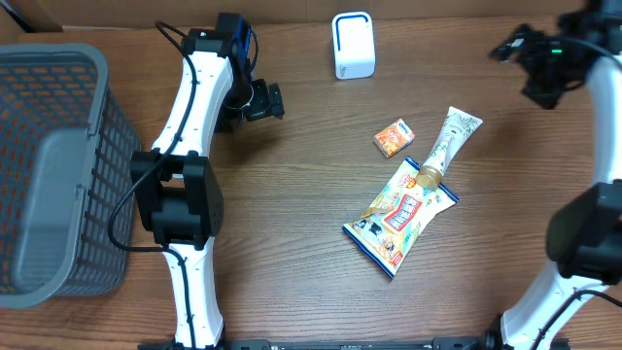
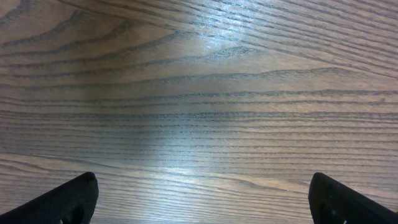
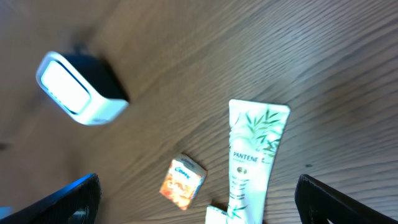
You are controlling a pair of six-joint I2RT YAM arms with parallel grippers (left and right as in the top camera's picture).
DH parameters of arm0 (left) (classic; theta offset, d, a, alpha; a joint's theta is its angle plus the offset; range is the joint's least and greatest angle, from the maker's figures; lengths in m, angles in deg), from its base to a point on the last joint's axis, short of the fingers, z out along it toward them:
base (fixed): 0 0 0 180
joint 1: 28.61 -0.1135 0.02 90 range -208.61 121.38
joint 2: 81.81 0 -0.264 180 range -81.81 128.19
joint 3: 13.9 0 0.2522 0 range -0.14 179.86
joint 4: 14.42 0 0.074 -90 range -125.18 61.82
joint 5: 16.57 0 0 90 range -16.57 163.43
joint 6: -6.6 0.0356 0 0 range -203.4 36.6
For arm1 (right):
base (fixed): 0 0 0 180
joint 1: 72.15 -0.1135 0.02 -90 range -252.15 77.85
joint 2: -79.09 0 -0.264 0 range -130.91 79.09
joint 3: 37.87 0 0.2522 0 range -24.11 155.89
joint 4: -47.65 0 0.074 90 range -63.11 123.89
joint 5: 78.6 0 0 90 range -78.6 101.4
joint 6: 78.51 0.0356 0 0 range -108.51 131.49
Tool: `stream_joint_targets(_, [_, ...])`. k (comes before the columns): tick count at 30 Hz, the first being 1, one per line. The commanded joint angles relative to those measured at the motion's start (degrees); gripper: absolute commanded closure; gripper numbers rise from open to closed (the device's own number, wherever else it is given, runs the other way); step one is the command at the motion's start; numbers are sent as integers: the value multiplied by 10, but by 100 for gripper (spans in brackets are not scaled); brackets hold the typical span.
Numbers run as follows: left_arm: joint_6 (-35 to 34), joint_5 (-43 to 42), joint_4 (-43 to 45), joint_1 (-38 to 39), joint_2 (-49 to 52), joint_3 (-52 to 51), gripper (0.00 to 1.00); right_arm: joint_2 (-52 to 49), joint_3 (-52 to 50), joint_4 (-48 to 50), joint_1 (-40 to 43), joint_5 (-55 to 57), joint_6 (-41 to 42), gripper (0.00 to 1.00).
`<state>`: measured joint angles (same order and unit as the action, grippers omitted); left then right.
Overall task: Scan the item barcode
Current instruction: 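Bring the right gripper back over the small orange box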
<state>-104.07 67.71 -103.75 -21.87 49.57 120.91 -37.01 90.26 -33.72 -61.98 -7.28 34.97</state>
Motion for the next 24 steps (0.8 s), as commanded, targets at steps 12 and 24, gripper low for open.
stream_joint_targets(12, [-1, 3, 0, 0, -2, 2, 0, -45, -28, 31, -212, 152, 89, 14])
stream_joint_targets(24, [-1, 3, 0, 0, -2, 2, 0, -45, -74, -5, -238, 128, 128, 18])
